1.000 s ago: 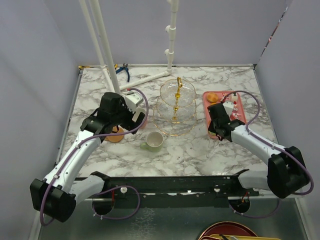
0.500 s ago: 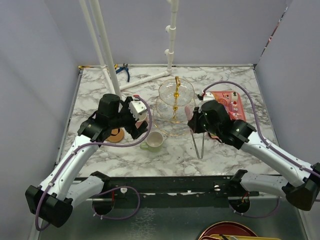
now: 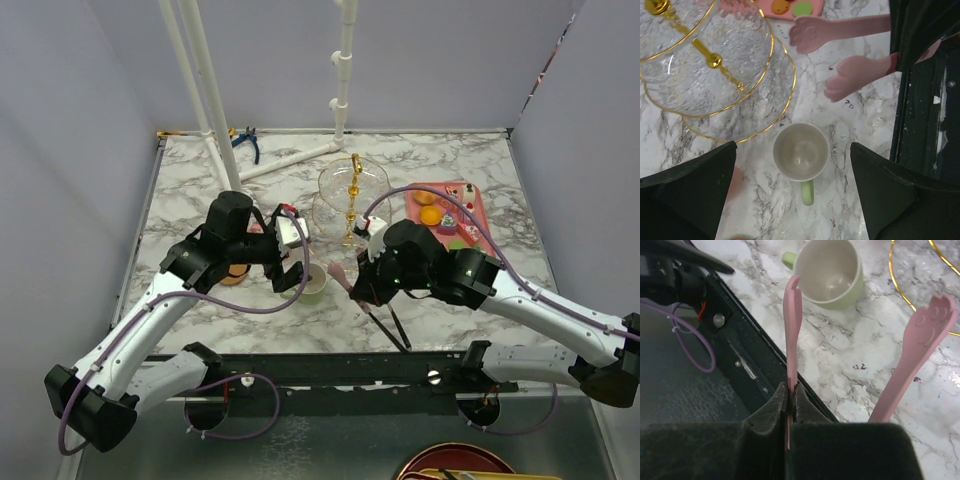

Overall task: Serve the afternoon tea
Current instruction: Pick up the clamp from the center of the board.

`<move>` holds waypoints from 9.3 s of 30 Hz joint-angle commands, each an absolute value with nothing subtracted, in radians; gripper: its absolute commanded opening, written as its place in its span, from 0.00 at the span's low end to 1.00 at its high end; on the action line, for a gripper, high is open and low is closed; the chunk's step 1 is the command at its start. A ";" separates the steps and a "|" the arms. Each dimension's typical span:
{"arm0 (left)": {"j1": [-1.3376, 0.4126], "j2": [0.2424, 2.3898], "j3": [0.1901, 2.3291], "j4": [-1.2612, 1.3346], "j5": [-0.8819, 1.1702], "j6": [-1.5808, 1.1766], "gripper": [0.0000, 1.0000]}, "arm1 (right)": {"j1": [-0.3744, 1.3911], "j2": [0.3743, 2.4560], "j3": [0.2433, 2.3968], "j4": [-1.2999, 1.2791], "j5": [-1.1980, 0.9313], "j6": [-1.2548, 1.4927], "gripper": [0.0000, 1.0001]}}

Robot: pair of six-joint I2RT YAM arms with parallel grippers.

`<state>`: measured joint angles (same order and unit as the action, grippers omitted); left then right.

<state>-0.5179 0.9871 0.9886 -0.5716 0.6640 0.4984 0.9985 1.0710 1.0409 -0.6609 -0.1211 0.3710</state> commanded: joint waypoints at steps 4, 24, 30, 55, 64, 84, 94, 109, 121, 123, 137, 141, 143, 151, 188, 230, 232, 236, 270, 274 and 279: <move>-0.655 0.941 0.991 -0.627 0.686 0.560 0.95 | 1.074 1.207 1.212 -0.657 -0.202 0.275 0.00; -0.660 0.946 1.010 -0.857 0.727 0.751 0.44 | 1.136 1.355 1.335 -0.624 -0.279 0.161 0.00; -0.659 0.959 1.010 -0.870 0.746 0.774 0.01 | 1.138 1.358 1.346 -0.624 -0.297 0.148 0.00; -0.660 0.892 0.979 -0.868 0.810 0.758 0.00 | 1.138 1.194 1.313 -0.632 -0.140 0.130 0.75; -0.660 0.826 0.943 -0.847 0.870 0.712 0.00 | 1.136 1.131 1.287 -0.618 0.018 0.108 0.81; -0.659 0.657 0.856 -0.729 0.853 0.630 0.00 | 1.060 1.266 1.333 -0.573 -0.190 0.065 0.83; -0.660 0.642 0.836 -0.722 0.855 0.640 0.00 | 1.010 1.280 1.306 -0.569 -0.243 0.068 0.83; -0.659 0.628 0.822 -0.714 0.857 0.637 0.00 | 0.994 1.302 1.296 -0.606 -0.247 0.044 0.50; -0.660 0.650 0.892 -0.735 0.876 0.670 0.00 | 0.994 1.350 1.334 -0.549 0.054 0.052 0.02; -0.660 0.652 0.910 -0.768 0.895 0.687 0.00 | 0.993 1.354 1.347 -0.542 0.093 0.052 0.01; -0.660 0.560 0.906 -0.870 0.938 0.655 0.00 | 0.976 1.380 1.358 -0.460 -0.050 0.053 0.01; -0.660 0.571 0.864 -0.856 0.903 0.733 0.09 | 0.977 1.455 1.430 -0.525 -0.157 0.073 0.01; -0.660 0.593 0.856 -0.824 0.878 0.764 0.42 | 0.978 1.484 1.450 -0.552 -0.202 0.085 0.00; -0.660 0.655 0.910 -0.811 0.865 0.828 0.74 | 1.004 1.465 1.427 -0.580 -0.178 0.100 0.00; -0.660 0.771 0.907 -0.908 0.868 0.912 0.00 | 1.233 1.529 1.673 -0.818 0.096 -0.010 0.82; -0.652 0.694 0.930 -0.008 0.922 -0.082 0.00 | 1.233 0.890 1.098 -0.281 -0.046 0.016 1.00; -0.652 0.698 0.945 -0.008 0.961 -0.090 0.00 | 1.233 0.893 1.093 -0.211 -0.037 -0.055 1.00; -0.652 0.697 0.962 -0.010 1.015 -0.102 0.00 | 1.232 0.952 1.161 -0.205 -0.034 -0.176 1.00; -0.655 0.734 1.050 0.032 1.138 -0.162 0.00 | 1.222 1.031 1.196 0.172 -0.338 -0.086 1.00; -0.655 0.738 1.041 0.036 1.123 -0.148 0.00 | 1.222 1.012 1.197 0.171 -0.337 -0.083 1.00; -0.655 0.739 1.025 0.046 1.072 -0.137 0.00 | 1.223 0.996 1.200 0.177 -0.353 -0.075 1.00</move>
<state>-0.6552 0.7120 1.0534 0.0639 1.1206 -0.1635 1.2152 1.0138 1.1568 0.1253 -0.2932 -0.1055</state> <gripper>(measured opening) 0.026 0.998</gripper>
